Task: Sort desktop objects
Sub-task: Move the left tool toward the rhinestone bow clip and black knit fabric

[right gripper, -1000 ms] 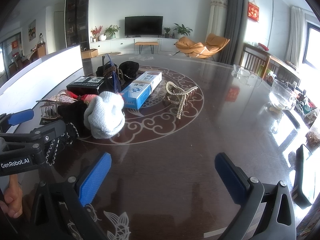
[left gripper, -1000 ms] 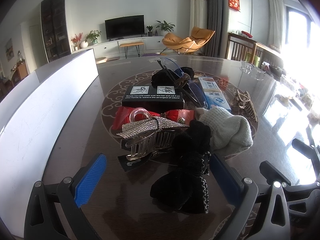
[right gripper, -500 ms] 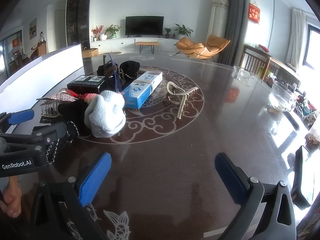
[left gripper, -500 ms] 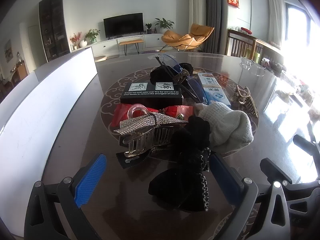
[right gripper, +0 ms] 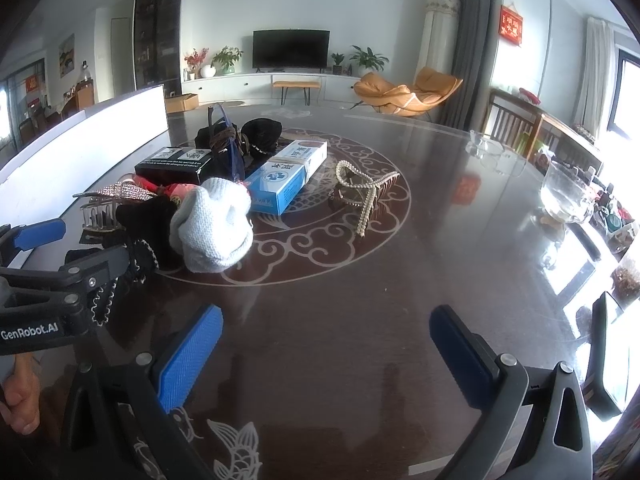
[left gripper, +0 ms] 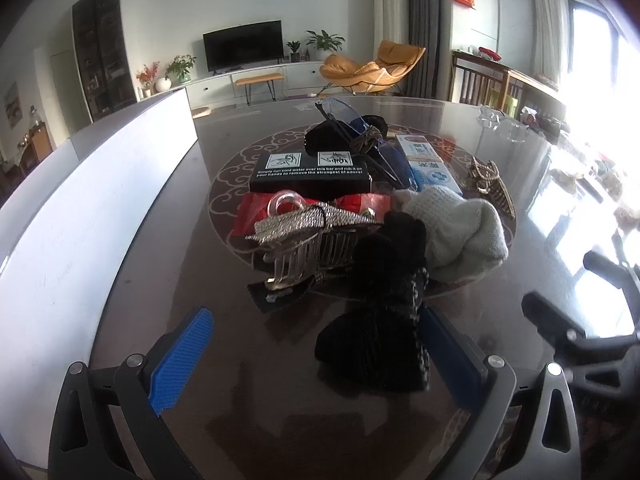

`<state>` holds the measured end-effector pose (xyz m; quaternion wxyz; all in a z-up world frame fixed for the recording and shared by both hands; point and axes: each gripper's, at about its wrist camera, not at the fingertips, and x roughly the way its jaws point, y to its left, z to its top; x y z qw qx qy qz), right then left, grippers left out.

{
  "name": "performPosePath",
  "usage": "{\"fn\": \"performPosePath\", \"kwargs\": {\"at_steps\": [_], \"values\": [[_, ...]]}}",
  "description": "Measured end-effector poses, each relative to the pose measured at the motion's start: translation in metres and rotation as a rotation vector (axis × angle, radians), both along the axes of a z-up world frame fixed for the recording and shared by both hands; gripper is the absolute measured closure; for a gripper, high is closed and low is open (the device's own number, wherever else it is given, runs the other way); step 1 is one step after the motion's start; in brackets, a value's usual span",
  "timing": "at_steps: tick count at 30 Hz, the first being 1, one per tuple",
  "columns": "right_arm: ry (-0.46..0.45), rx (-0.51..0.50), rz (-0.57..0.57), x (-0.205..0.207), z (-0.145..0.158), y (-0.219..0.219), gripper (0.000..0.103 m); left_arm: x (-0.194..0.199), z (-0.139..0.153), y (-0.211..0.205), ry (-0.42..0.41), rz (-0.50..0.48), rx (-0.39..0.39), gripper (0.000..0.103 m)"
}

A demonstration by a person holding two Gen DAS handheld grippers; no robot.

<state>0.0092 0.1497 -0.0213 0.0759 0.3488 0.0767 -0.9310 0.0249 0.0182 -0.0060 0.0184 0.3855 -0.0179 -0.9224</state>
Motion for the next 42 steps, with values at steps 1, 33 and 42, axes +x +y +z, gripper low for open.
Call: {"fn": "performPosePath", "kwargs": {"at_steps": [1,33,42], "values": [[0.001,-0.001,0.000,0.000,0.000,0.000,0.000,0.006,0.000,-0.003,-0.004,-0.016,-0.014,0.000],[-0.077,-0.038,-0.024,-0.009,-0.004,0.012,0.000,-0.029,-0.009,0.009,-0.145,-0.365,-0.123,0.000],[-0.117,0.001,-0.039,-0.011,-0.009,0.014,0.000,-0.038,-0.013,0.015,-0.147,-0.378,-0.122,0.000]]}}
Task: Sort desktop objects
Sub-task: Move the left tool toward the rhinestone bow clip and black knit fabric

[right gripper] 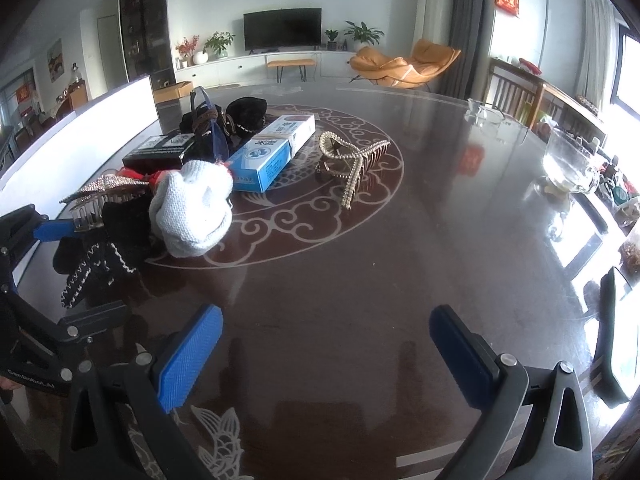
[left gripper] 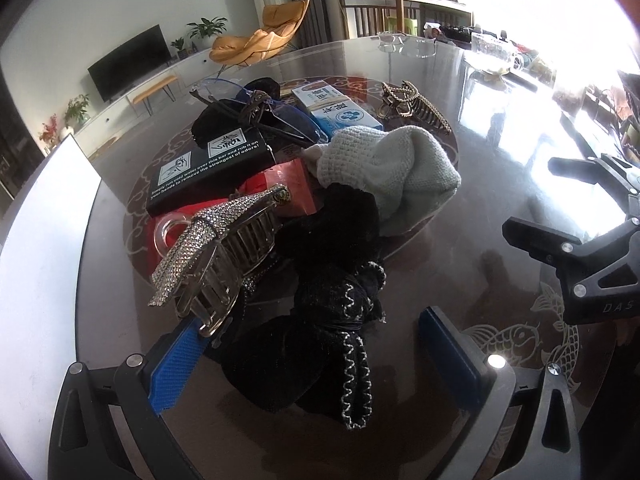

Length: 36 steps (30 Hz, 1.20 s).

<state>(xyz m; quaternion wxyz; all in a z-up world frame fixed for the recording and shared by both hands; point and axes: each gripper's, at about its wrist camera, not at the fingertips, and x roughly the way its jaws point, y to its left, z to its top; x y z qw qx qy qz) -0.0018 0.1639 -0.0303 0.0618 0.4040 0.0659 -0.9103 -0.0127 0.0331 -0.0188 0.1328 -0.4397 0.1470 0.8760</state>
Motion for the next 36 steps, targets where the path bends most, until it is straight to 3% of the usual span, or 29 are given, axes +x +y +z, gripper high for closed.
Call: {"fn": "performPosePath", "kwargs": {"at_steps": [13,36], "values": [[-0.029,0.005,-0.013,-0.003,-0.004,0.004,0.000,-0.016,-0.008,-0.010,-0.041,0.013,0.111,0.000],[-0.045,0.012,-0.020,-0.004,-0.007,0.003,0.000,-0.014,-0.010,-0.010,-0.029,0.023,0.118,0.000]]}}
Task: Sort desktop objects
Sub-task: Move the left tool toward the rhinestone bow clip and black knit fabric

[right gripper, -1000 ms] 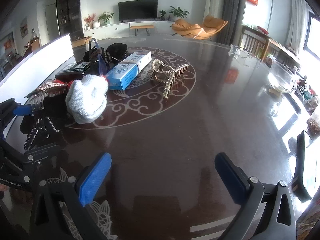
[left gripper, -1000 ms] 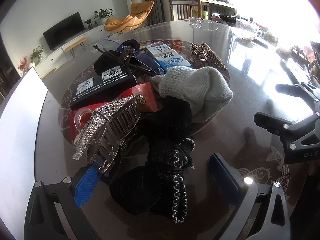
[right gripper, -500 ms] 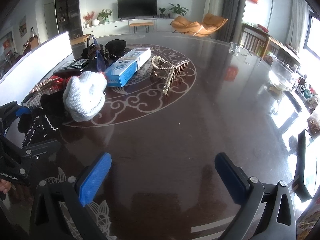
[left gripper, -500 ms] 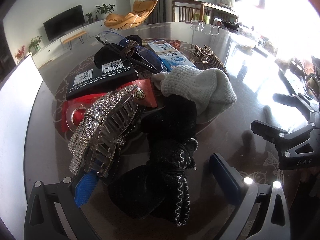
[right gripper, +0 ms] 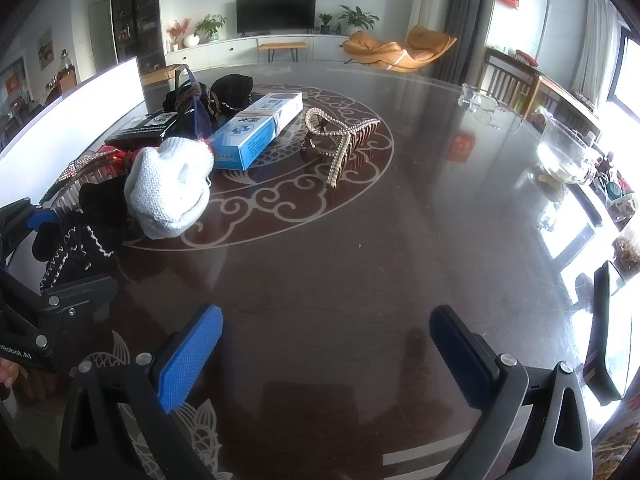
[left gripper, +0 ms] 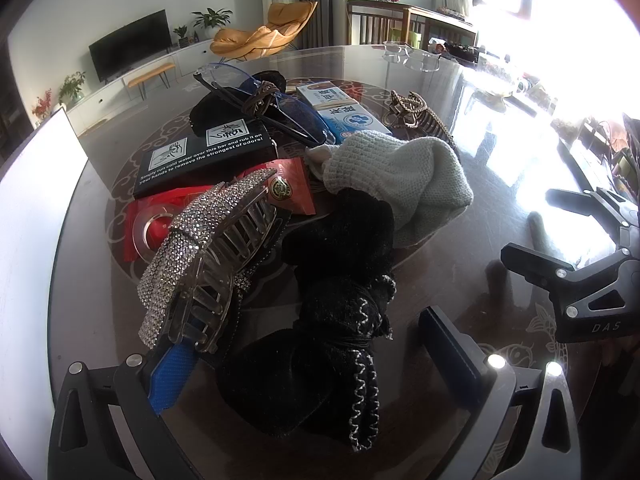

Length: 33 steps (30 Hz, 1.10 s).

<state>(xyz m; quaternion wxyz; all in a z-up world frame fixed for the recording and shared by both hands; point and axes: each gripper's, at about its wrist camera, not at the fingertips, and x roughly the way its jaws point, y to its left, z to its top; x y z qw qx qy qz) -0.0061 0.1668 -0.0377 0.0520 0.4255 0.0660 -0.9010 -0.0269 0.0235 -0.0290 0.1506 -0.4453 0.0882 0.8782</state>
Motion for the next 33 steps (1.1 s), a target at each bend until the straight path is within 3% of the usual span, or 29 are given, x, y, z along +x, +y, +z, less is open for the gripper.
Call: {"fn": "performPosePath", "kwargs": {"at_steps": [27,31,33], "values": [[-0.003,-0.006,0.001,0.000,-0.001,-0.001,0.000,0.000,0.001,-0.001,-0.006,-0.006,-0.003,0.000],[-0.006,-0.012,0.002,0.000,-0.002,-0.001,0.000,0.008,0.003,-0.002,-0.046,-0.078,-0.017,0.000],[-0.006,-0.013,0.003,0.000,-0.002,-0.002,0.000,0.018,0.004,0.001,-0.066,-0.161,-0.024,0.000]]}}
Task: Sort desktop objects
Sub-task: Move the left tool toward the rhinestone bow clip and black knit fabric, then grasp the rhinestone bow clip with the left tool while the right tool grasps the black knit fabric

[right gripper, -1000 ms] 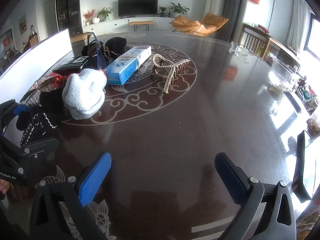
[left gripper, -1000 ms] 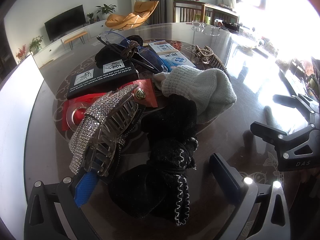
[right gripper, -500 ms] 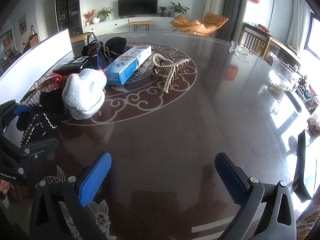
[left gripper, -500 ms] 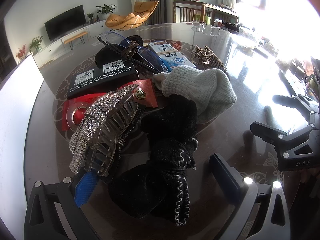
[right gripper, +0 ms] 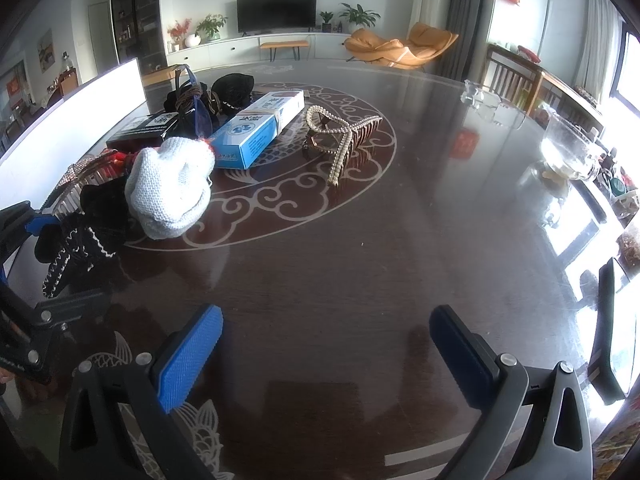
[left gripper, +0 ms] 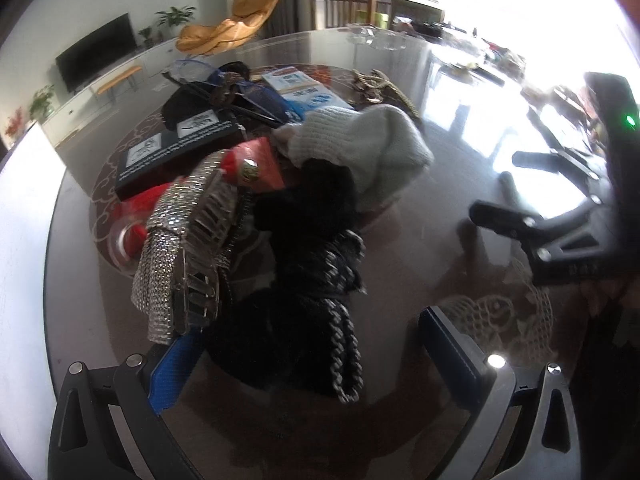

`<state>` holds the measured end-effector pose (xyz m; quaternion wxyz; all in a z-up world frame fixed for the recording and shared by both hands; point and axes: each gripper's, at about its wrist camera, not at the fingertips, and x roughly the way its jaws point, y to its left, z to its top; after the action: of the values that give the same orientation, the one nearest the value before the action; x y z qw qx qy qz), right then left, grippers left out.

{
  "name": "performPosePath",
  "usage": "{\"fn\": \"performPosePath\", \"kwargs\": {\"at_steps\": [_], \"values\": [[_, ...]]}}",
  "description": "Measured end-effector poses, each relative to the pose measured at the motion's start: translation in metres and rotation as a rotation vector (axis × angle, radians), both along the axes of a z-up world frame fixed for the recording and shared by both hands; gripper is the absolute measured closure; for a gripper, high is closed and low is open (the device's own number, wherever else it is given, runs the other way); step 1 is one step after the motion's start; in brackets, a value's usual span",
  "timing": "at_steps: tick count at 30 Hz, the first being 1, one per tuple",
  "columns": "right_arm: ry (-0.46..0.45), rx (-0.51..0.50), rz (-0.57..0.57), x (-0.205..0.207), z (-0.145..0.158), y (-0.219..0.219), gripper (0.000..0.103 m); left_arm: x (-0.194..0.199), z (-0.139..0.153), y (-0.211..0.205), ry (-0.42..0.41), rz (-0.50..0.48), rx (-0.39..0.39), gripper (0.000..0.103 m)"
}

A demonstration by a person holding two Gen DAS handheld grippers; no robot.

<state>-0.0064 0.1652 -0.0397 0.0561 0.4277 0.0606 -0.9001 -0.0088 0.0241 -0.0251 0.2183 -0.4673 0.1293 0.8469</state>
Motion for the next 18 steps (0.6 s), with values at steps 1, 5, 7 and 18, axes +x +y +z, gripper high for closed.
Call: {"fn": "performPosePath", "kwargs": {"at_steps": [1,5,7,18], "values": [[0.000,0.000,0.000,0.000,0.000,0.000,0.000,0.006,0.001,0.002,-0.009,-0.044,-0.011,0.000],[-0.004,-0.006,-0.001,0.000,-0.001,-0.001,0.000,0.007,0.008,0.005,0.040,-0.047,-0.086,0.000],[-0.006,-0.008,-0.001,0.000,0.000,-0.001,0.000,-0.004,0.009,0.006,0.046,-0.013,-0.087,0.000],[0.008,-0.050,0.024,0.004,0.003,0.003,0.000,-0.017,0.014,0.010,-0.031,0.082,0.011,0.066]]}}
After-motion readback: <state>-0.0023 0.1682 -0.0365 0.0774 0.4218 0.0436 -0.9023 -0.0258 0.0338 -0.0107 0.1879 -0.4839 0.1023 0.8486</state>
